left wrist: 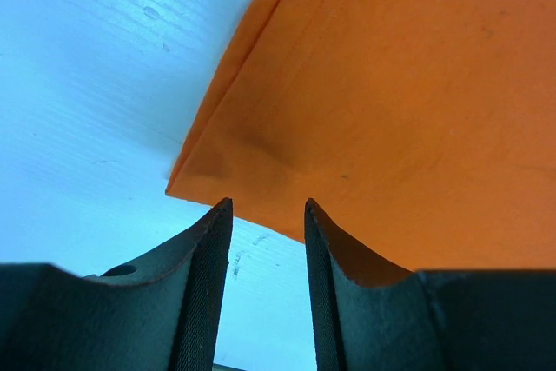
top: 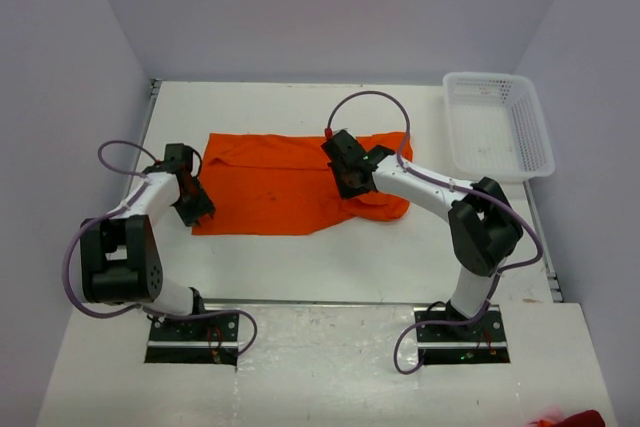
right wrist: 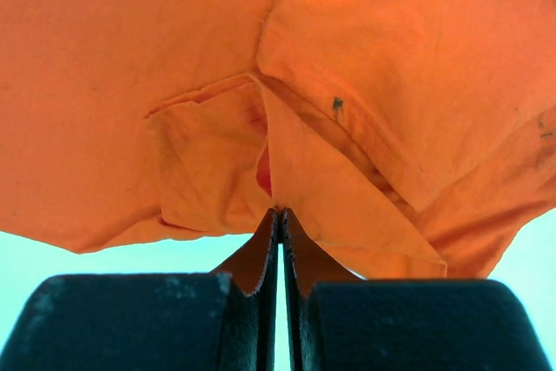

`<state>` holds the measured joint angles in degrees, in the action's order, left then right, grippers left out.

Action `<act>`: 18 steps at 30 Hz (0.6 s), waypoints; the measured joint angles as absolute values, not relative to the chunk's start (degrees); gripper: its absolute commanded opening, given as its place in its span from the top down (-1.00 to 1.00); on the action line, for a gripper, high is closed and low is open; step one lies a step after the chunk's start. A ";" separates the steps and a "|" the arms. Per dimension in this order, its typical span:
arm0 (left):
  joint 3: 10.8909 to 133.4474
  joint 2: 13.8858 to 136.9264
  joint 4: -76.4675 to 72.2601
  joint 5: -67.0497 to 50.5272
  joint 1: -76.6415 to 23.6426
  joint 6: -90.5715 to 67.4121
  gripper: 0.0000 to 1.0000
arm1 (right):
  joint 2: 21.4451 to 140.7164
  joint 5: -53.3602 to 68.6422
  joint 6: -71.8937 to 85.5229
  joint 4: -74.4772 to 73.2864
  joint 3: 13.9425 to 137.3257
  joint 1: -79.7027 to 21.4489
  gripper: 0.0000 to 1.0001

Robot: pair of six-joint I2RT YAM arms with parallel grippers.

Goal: Fold and stack the t-shirts
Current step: Grap the side of the flattened tshirt closest away from the robot with both arms

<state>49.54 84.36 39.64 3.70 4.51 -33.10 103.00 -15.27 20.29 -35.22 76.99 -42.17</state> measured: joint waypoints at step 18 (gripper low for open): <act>49.54 87.26 41.50 6.04 9.80 -31.57 0.14 | 102.52 -15.27 20.29 -35.03 76.73 -42.33 1.00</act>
